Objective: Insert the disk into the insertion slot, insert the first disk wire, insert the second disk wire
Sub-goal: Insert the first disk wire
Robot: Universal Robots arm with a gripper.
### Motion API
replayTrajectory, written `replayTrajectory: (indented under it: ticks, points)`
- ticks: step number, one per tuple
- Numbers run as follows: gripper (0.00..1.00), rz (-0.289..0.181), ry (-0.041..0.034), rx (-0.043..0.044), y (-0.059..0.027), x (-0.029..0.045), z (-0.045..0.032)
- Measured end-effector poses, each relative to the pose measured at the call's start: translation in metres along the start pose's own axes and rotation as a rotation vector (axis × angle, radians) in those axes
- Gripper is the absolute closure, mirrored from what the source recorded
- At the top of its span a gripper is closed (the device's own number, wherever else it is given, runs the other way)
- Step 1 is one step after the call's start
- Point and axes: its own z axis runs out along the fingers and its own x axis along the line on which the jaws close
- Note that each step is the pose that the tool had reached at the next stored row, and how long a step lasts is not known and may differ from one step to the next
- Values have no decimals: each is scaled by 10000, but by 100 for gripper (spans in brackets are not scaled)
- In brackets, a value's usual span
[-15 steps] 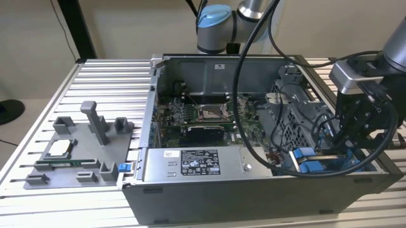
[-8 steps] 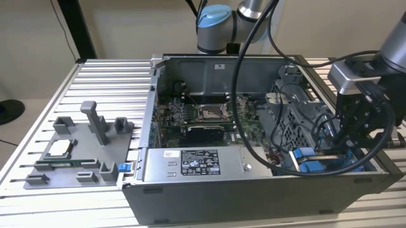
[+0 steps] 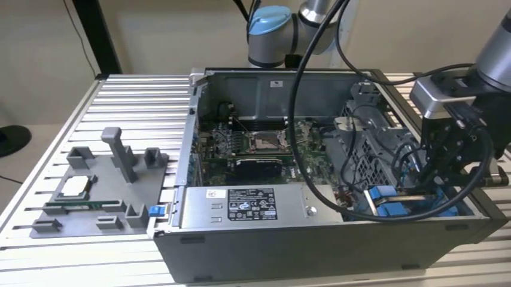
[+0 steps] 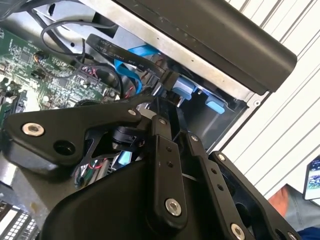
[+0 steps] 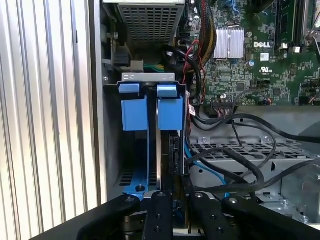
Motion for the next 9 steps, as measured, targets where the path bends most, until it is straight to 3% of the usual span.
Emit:
replayTrajectory:
  ticks: [5,9]
  points:
    - [100,-6,34,131,4,-13,8]
    - [100,-8,52,147,18,-13,8]
